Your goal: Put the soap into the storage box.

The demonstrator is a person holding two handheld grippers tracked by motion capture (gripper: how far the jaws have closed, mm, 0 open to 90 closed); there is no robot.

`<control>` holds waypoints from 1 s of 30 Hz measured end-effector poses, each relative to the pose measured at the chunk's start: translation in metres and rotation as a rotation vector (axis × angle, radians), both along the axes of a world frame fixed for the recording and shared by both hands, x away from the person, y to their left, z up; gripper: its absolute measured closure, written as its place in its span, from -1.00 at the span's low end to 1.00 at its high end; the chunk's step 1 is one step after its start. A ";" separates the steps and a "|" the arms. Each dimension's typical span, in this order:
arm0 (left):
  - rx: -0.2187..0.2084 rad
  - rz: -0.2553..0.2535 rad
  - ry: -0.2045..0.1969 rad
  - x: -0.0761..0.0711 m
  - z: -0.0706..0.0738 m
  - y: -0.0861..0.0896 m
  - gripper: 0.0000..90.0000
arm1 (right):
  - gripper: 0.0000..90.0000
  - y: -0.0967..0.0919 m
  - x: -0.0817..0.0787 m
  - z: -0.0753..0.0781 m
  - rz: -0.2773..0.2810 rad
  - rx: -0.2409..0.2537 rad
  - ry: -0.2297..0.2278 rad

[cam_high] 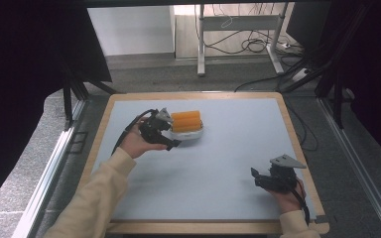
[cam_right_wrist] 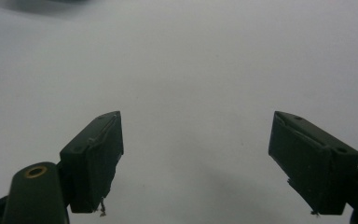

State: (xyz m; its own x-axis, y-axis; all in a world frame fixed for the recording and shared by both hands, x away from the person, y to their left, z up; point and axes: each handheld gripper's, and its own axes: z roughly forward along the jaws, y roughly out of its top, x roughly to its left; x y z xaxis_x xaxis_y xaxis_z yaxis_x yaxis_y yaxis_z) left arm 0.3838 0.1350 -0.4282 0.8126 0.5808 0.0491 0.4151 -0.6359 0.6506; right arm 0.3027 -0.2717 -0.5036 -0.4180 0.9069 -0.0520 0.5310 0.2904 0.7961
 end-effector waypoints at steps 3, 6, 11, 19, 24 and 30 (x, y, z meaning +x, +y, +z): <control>-0.020 0.026 -0.006 -0.016 -0.007 0.011 -0.40 | -0.60 0.000 0.000 0.000 0.001 0.000 -0.002; -0.037 0.052 -0.014 -0.029 -0.015 0.021 -0.39 | -0.60 0.001 0.000 0.000 0.000 0.000 -0.001; -0.049 0.109 -0.030 -0.052 -0.033 0.037 -0.39 | -0.60 0.001 -0.001 0.000 -0.001 -0.001 0.001; -0.038 0.160 0.001 -0.079 -0.067 0.056 -0.40 | -0.60 0.002 -0.001 -0.001 0.004 -0.010 0.001; -0.035 0.179 0.013 -0.087 -0.077 0.063 -0.41 | -0.60 0.004 -0.002 -0.001 0.012 -0.015 -0.006; -0.041 0.176 -0.013 -0.087 -0.075 0.066 -0.42 | -0.60 0.004 -0.001 -0.003 0.014 -0.021 -0.009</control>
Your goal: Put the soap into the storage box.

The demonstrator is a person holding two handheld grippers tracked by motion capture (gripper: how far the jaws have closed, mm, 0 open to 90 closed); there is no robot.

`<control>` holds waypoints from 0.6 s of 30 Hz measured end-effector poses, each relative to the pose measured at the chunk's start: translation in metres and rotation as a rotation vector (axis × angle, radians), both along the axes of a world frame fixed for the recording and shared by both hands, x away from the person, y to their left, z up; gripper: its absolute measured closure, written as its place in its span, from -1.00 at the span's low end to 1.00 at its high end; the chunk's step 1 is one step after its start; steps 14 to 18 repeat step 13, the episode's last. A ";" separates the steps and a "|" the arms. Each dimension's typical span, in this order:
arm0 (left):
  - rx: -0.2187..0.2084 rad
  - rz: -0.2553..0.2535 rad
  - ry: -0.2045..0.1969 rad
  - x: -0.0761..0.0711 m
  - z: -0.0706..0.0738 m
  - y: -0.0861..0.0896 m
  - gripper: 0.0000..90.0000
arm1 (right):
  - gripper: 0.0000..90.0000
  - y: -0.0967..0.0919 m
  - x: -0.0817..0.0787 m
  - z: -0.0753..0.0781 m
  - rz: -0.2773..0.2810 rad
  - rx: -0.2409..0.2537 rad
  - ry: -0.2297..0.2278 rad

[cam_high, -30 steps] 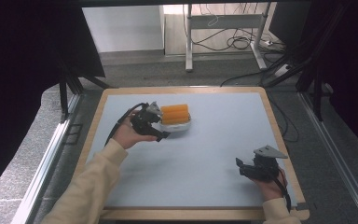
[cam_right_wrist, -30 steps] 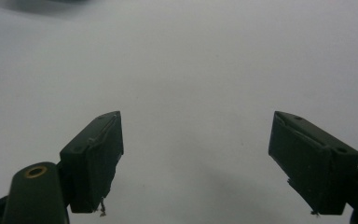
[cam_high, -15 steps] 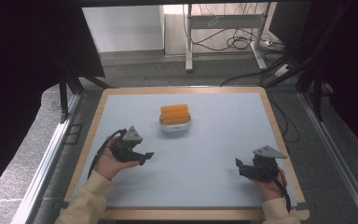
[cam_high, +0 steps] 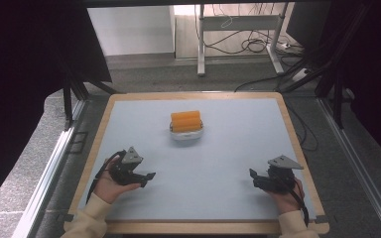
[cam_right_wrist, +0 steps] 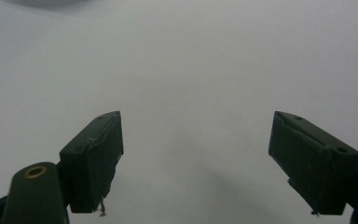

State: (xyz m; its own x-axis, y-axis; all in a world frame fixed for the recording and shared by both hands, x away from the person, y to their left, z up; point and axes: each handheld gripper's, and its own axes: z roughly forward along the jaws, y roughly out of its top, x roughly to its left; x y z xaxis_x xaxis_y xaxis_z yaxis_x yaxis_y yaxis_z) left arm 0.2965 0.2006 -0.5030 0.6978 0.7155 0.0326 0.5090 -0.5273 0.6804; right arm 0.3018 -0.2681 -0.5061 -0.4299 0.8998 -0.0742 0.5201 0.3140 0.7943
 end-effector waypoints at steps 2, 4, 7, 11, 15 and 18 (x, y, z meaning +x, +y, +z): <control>-0.001 0.003 -0.001 0.000 -0.001 0.000 -0.43 | -0.60 0.000 0.000 0.000 -0.005 0.002 -0.002; 0.005 0.002 -0.005 -0.001 -0.002 0.000 -0.43 | -0.60 0.000 -0.001 0.001 -0.005 0.003 -0.006; -0.002 -0.002 -0.008 -0.002 -0.001 0.000 -0.44 | -0.60 0.001 -0.001 0.001 -0.001 -0.002 -0.009; -0.013 0.005 -0.011 -0.001 0.001 0.002 -0.44 | -0.60 0.003 -0.001 0.001 0.010 -0.008 -0.013; -0.016 0.005 -0.010 0.000 0.000 0.003 -0.44 | -0.60 0.003 -0.001 0.000 0.010 -0.011 -0.014; -0.016 0.005 -0.010 0.000 0.000 0.003 -0.44 | -0.60 0.003 -0.001 0.000 0.010 -0.011 -0.014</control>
